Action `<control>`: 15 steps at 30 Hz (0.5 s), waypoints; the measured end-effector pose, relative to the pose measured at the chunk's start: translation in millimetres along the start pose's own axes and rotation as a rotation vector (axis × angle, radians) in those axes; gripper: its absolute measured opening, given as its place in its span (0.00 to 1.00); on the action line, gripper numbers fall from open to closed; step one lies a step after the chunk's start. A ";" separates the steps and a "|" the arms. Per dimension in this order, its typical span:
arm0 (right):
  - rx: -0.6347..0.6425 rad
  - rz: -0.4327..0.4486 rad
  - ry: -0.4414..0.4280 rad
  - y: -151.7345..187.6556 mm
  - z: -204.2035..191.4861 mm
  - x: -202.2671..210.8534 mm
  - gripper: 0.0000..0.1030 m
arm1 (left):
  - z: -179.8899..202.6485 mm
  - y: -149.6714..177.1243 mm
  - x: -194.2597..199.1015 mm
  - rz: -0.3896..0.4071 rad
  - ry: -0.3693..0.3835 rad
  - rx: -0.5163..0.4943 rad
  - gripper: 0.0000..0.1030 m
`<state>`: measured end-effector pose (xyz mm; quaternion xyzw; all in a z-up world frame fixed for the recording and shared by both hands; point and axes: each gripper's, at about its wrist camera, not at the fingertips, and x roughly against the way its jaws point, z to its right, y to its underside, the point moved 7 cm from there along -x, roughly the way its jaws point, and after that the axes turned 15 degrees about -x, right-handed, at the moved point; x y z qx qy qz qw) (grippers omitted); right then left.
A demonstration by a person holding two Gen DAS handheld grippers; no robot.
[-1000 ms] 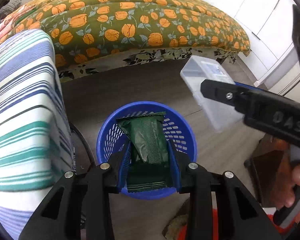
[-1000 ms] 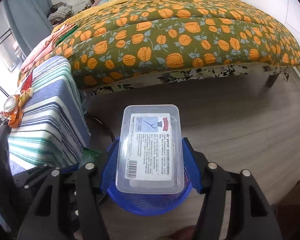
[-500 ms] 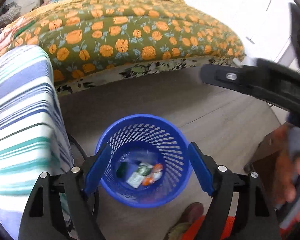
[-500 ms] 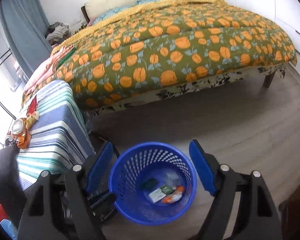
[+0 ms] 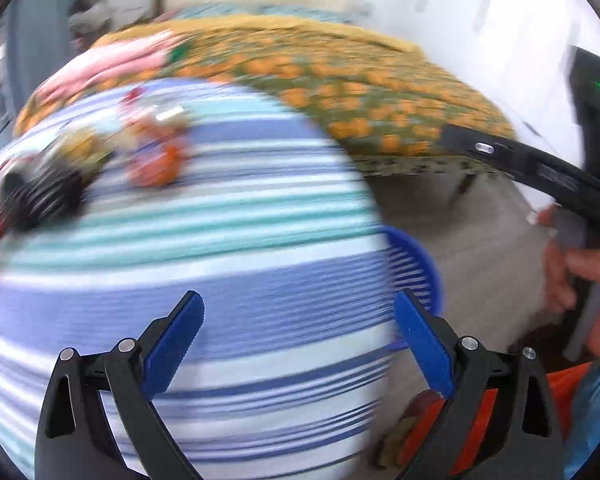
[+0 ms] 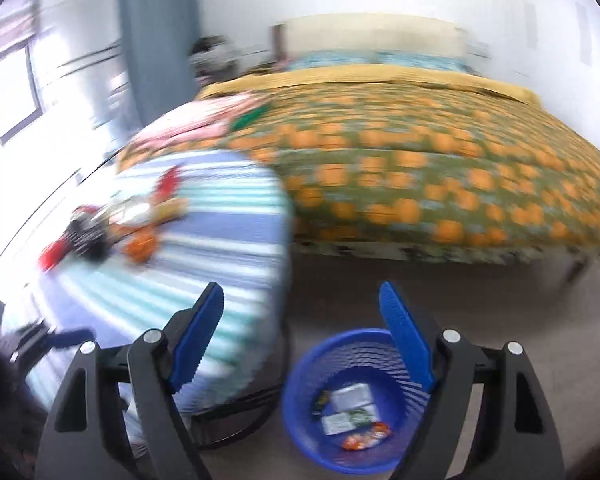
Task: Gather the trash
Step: 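Grasp the crushed orange can with the right tool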
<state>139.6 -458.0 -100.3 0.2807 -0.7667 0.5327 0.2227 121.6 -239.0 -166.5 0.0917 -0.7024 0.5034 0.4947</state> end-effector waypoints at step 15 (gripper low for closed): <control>0.192 -0.210 -0.116 72.8 -136.9 -77.6 0.76 | -137.8 58.7 21.0 -0.080 -0.210 0.146 0.95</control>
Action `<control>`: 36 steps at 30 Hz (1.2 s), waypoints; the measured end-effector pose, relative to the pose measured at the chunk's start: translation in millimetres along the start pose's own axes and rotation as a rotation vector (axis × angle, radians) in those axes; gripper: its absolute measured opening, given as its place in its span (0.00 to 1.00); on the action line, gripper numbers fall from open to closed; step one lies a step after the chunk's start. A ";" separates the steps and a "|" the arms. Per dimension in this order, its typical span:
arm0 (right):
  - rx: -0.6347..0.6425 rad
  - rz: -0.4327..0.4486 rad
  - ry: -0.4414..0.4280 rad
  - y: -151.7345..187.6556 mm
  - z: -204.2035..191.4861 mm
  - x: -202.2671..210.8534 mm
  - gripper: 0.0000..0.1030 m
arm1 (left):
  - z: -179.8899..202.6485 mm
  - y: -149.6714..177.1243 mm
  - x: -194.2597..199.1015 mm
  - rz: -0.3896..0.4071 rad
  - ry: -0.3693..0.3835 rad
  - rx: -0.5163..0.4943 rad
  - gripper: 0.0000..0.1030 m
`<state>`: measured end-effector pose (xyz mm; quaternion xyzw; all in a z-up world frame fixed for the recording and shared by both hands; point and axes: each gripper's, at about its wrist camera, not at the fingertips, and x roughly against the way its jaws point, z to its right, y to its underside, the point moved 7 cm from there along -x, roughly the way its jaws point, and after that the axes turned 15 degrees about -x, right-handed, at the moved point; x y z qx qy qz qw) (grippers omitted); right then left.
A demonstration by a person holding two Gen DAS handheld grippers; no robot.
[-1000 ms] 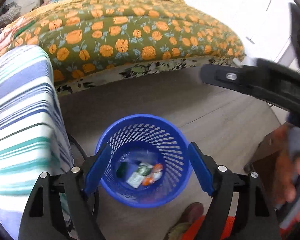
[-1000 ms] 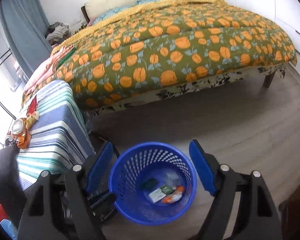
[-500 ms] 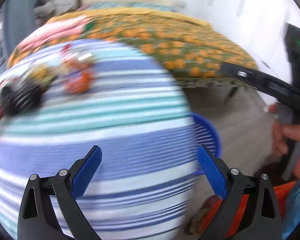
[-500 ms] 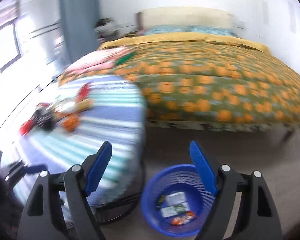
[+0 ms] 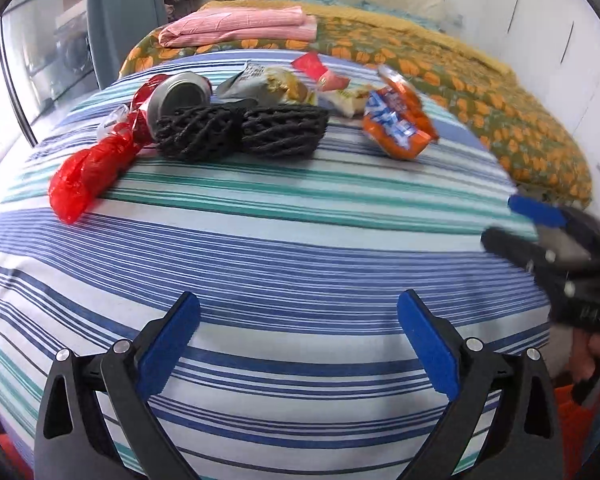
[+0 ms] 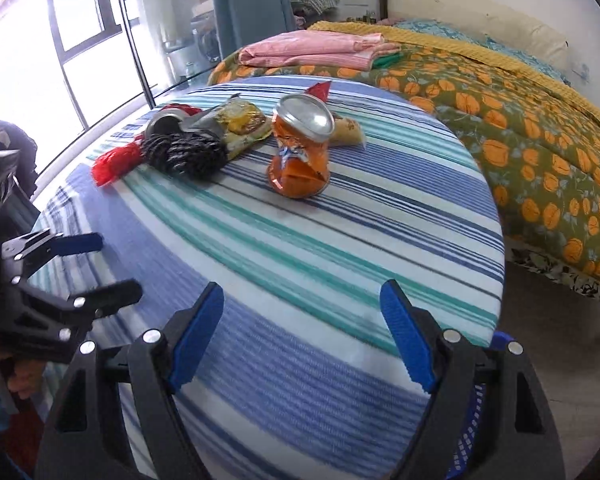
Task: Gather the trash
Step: 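Grasp the crushed orange can with the right tool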
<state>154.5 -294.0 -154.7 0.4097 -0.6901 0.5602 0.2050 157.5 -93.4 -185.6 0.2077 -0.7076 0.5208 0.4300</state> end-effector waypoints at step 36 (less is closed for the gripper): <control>0.099 -0.123 0.024 12.2 -1.4 -12.5 0.50 | -15.3 -16.1 -0.5 0.019 -0.003 -0.023 0.96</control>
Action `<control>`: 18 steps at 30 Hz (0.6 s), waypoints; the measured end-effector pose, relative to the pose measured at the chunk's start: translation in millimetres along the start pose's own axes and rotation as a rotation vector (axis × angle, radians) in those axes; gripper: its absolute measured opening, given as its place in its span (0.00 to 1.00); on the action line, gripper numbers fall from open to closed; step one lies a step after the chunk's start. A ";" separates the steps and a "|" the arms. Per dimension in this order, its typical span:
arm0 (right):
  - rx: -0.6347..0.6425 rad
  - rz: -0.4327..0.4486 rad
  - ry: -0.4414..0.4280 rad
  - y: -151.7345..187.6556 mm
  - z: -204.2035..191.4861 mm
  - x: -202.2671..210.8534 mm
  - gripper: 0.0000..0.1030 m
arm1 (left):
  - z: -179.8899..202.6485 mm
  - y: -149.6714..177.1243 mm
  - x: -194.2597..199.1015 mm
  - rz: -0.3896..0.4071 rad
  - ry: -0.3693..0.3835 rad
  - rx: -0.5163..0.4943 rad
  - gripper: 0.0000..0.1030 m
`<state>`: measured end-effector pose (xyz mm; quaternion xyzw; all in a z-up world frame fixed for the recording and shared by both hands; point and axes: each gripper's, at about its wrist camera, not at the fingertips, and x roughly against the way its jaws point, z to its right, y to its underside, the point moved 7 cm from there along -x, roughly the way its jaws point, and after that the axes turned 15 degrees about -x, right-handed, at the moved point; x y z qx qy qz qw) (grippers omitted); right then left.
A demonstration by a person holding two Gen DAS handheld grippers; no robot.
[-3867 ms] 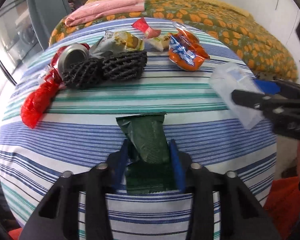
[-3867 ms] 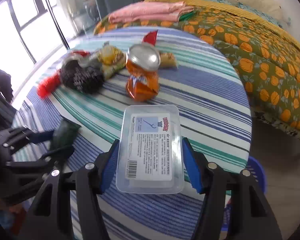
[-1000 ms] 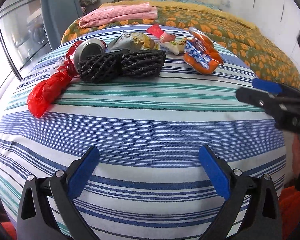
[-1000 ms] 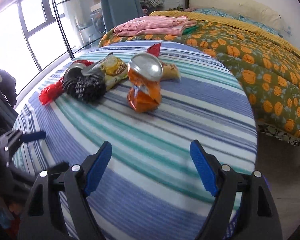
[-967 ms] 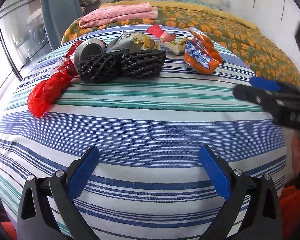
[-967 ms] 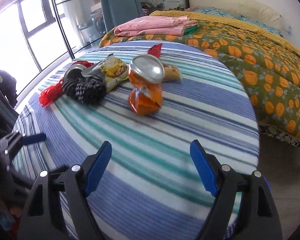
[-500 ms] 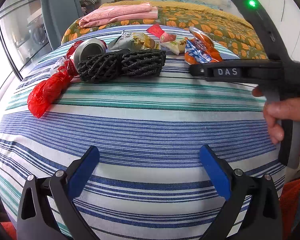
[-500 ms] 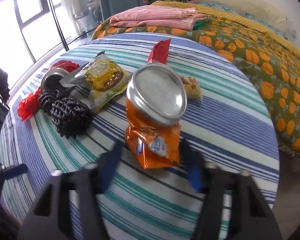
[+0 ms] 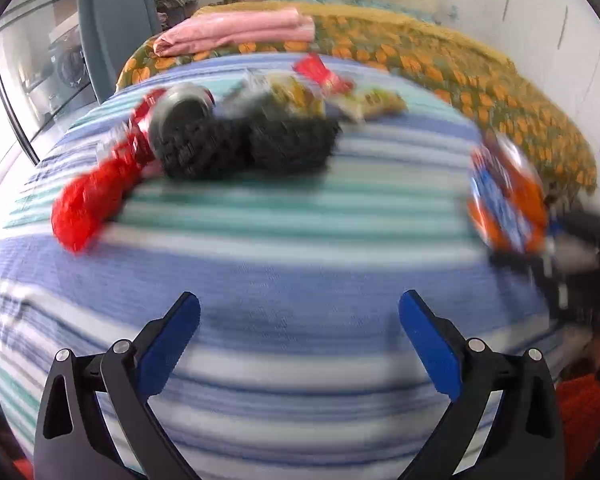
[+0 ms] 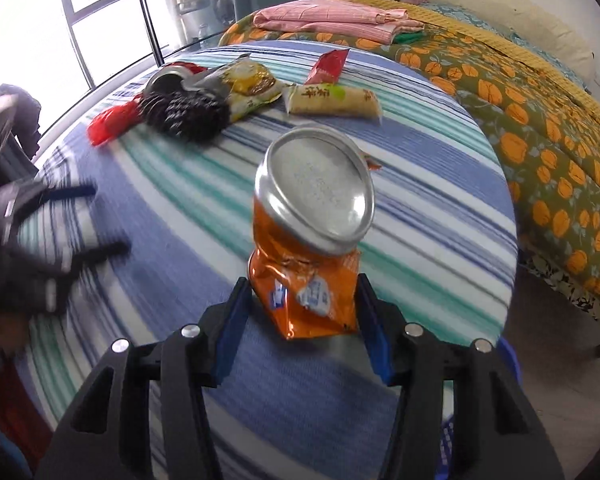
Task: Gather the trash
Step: 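Grasp the crushed orange can with the right tool, then carry the orange can toward the wastebasket with the right tool while the left tool reaches for the black scrubbers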
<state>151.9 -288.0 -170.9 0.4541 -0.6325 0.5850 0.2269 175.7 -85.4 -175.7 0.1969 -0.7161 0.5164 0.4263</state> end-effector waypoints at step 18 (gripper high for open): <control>-0.024 0.029 -0.046 4.0 10.8 19.9 0.50 | -13.7 -45.7 -26.0 -0.038 0.017 -0.284 0.96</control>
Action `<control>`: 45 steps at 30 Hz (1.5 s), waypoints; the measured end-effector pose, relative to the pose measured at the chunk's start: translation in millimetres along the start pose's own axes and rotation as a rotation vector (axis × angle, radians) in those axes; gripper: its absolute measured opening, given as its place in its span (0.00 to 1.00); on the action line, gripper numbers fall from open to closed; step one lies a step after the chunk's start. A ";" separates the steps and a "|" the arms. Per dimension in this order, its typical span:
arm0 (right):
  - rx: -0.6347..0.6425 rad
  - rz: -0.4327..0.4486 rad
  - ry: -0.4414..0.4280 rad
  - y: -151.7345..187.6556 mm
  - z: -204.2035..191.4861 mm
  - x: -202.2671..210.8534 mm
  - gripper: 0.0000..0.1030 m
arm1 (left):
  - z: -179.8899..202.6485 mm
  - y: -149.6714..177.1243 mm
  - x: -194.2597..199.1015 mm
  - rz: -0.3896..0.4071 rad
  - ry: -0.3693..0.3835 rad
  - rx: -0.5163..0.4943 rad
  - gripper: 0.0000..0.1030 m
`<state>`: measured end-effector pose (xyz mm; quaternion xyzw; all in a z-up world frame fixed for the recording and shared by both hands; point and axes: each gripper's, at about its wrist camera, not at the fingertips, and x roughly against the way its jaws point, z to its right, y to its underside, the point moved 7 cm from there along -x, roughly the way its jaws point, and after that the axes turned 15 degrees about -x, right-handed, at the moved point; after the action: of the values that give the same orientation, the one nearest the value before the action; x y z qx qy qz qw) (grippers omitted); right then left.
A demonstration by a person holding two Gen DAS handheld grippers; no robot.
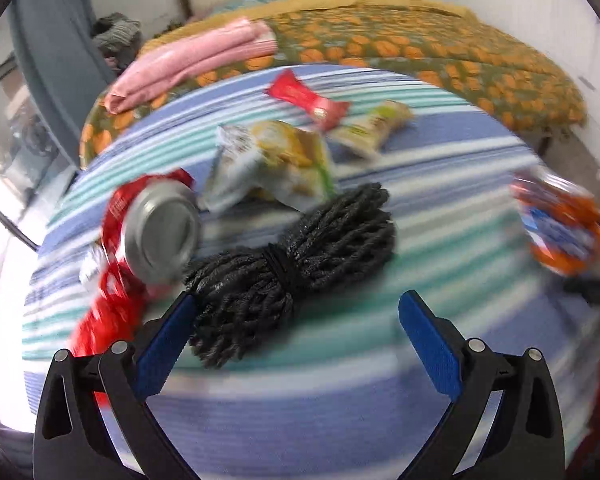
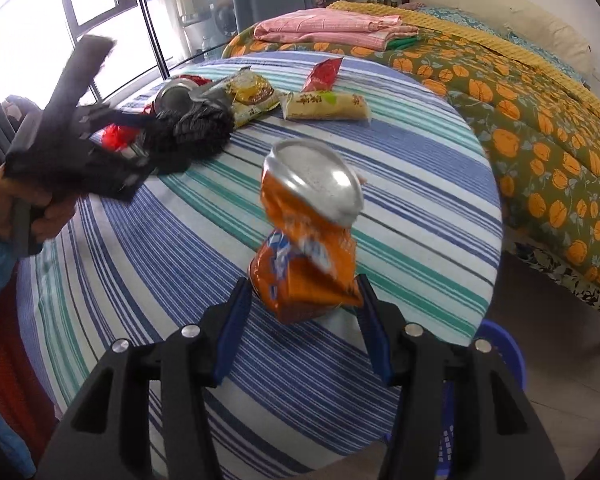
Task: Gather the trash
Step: 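Carry the orange can toward the wastebasket with the right tool while the left tool reaches for the black scrubbers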
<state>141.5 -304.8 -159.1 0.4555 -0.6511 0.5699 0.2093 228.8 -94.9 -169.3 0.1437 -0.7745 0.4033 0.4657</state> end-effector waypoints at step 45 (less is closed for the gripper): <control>-0.240 0.060 0.005 -21.9 61.4 10.9 0.61 | 85.3 6.2 14.8 -0.013 0.353 -0.212 0.96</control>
<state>169.4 -364.5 -154.5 0.4062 -0.7273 0.4951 0.2468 165.7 -153.4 -180.5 0.0262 -0.7181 0.3352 0.6093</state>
